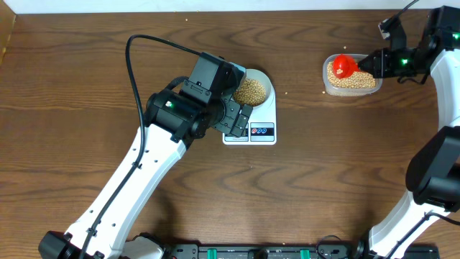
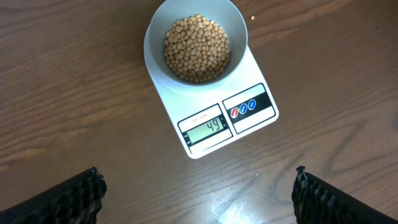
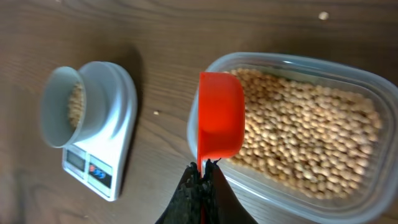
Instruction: Scoop item into bowl and weigh 50g on scale
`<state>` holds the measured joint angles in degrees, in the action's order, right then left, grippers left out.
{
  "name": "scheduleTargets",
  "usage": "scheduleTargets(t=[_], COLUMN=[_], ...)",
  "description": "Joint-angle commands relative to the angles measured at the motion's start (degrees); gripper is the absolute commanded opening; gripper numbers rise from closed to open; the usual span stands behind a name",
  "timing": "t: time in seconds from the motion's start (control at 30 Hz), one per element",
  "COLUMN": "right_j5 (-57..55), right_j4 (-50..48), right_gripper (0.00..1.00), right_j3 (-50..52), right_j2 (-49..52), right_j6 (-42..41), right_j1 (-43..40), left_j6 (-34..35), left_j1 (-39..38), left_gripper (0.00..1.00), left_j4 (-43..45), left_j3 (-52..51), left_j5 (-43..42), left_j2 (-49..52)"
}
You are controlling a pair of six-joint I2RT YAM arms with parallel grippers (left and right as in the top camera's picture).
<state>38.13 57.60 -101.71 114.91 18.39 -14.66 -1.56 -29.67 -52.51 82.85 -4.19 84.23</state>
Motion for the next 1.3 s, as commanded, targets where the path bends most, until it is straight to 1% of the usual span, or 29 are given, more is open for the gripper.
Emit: scheduleTargets(t=[0.0, 0.1, 0.17, 0.27, 0.3, 0.5, 0.7, 0.83, 0.93, 1.07, 1.27], right_j5=[7.9, 10.3, 12.9, 19.4, 21.0, 21.0, 20.9, 18.7, 16.2, 12.2, 7.0], right_j4=[0.0, 0.0, 0.0, 0.0, 0.0, 0.0, -0.2, -0.3, -1.6, -5.7, -7.7], right_gripper=[0.01, 0.01, 0.01, 0.01, 0.01, 0.01, 0.01, 0.01, 0.01, 0.01, 0.01], right_j3=[-0.4, -0.4, -0.4, -0.4, -0.4, -0.4, -0.4, -0.4, -0.4, -0.4, -0.4], right_j2=[-0.3, -0.3, -0.3, -0.3, -0.3, -0.3, -0.3, -0.3, -0.3, -0.3, -0.3], right_j6=[-0.6, -0.5, 1.0, 6.3, 9.4, 15.6, 22.3, 28.5, 29.3, 30.8, 36.1], right_j1=[-0.5, -0.5, -0.5, 0.0, 0.7, 4.5, 10.1, 14.7, 17.0, 20.6, 23.8], left_j6=[-0.6, -0.6, -0.6, -0.6, -0.6, -0.6, -0.6, -0.6, -0.6, -0.6, -0.6], left_j1=[0.1, 0.1, 0.1, 0.1, 0.1, 0.1, 0.1, 0.1, 0.1, 0.1, 0.1], left_gripper=[0.98, 0.98, 0.98, 0.98, 0.98, 0.98, 0.98, 0.98, 0.98, 0.98, 0.98], left_j4=[-0.2, -0.2, -0.2, -0.2, -0.2, -0.2, -0.2, -0.2, -0.2, -0.2, -0.2], left_j3=[-0.6, -0.6, -0.6, -0.6, -0.6, -0.6, -0.6, -0.6, -0.6, -0.6, -0.6], left_j5=[-0.1, -0.1, -0.1, -0.1, -0.1, -0.1, -0.1, -0.1, -0.1, -0.1, -0.1], left_j2=[0.4, 0.4, 0.4, 0.4, 0.4, 0.4, 0.4, 0.4, 0.4, 0.4, 0.4])
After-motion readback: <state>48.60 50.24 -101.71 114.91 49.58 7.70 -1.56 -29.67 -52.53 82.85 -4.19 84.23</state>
